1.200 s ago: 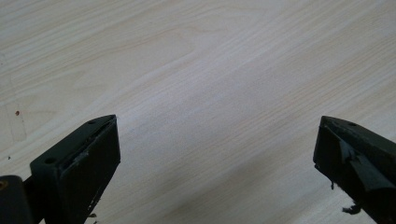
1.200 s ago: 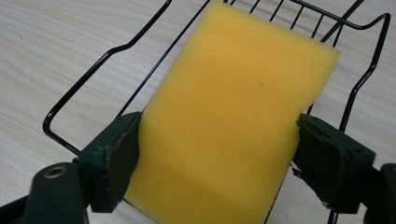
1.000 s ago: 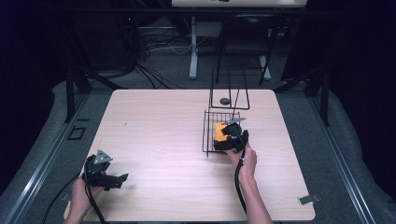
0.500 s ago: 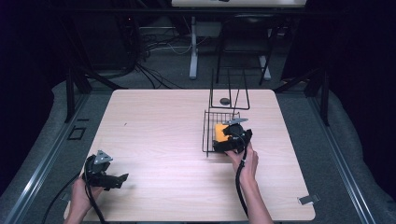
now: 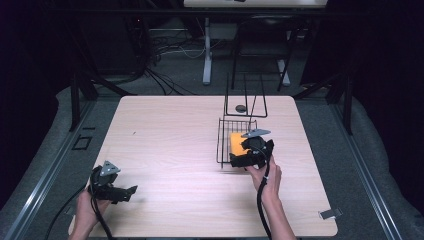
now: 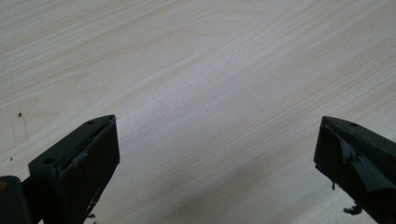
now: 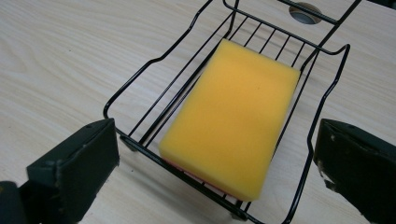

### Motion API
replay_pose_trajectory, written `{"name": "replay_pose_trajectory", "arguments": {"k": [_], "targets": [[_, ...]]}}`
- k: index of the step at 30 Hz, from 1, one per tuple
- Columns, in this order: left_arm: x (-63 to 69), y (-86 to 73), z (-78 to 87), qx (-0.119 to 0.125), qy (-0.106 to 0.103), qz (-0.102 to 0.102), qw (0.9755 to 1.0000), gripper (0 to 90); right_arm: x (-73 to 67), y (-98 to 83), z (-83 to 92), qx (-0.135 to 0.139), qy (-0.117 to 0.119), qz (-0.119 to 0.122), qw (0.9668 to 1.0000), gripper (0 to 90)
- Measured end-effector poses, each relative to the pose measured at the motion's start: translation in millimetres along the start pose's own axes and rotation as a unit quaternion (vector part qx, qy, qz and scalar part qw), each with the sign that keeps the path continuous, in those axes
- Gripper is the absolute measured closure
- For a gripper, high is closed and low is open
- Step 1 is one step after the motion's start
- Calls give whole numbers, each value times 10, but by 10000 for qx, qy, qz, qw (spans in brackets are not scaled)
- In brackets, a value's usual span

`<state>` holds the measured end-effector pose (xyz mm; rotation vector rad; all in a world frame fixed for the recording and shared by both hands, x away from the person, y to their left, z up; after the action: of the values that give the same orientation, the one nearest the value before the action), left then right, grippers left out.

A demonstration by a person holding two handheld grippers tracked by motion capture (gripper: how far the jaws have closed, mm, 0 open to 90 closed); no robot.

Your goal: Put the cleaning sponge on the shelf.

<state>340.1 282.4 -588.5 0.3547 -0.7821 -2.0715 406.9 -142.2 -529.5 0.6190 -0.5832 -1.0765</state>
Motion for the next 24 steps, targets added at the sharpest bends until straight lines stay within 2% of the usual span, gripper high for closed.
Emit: {"name": "replay_pose_trajectory", "arguments": {"k": [13,24], "targets": [[1,1,4,-36,-9,-42,10000,3,-46,-55,247,140,99,120,9998,0],[15,2,-3,-27,-17,1,10000,2,69,-115,421,116,115,69,9998,0]]}}
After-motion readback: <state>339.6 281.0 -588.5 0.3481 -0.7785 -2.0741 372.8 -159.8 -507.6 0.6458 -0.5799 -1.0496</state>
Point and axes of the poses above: each handheld gripper's, and its own axes: z roughly backward along the jaws, y roughly out of its top, x roughly to its right, the point moved 5 cm from there along -z, roughly forward along the jaws, and after that the axes turned 7 degrees about -y, right-handed, at the moved point
